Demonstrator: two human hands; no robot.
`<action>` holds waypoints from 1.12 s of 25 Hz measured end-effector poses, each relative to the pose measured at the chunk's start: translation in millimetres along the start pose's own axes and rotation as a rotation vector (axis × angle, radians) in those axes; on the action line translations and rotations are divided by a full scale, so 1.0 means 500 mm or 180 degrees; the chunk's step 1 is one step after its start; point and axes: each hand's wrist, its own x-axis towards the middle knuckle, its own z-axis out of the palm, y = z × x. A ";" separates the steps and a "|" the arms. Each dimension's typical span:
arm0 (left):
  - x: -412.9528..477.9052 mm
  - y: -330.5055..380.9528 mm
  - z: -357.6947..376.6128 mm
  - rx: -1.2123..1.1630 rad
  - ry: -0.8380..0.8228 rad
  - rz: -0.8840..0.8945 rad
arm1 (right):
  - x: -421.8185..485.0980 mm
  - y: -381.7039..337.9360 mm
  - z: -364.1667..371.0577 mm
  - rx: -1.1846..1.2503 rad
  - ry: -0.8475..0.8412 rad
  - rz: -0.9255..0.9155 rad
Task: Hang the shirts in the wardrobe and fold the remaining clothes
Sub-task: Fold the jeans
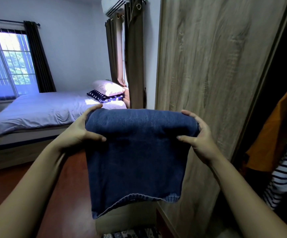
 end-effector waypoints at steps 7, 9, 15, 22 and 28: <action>0.021 0.041 0.000 0.0246 0.0821 0.0635 | 0.045 -0.051 0.011 -0.0670 0.0411 -0.0970; 0.027 0.041 0.001 0.0322 0.0933 0.0764 | 0.061 -0.040 0.008 -0.0963 0.0797 -0.1072; 0.046 -0.020 0.055 0.0403 0.1201 0.0372 | 0.060 0.026 0.065 -0.0959 0.1366 -0.0386; 0.053 -0.058 0.064 0.0746 0.1571 0.0299 | 0.088 0.022 0.054 -0.1377 0.1484 -0.0132; 0.042 -0.025 0.097 -0.0185 0.0995 0.0132 | 0.105 0.001 0.048 -0.1335 0.1657 0.0109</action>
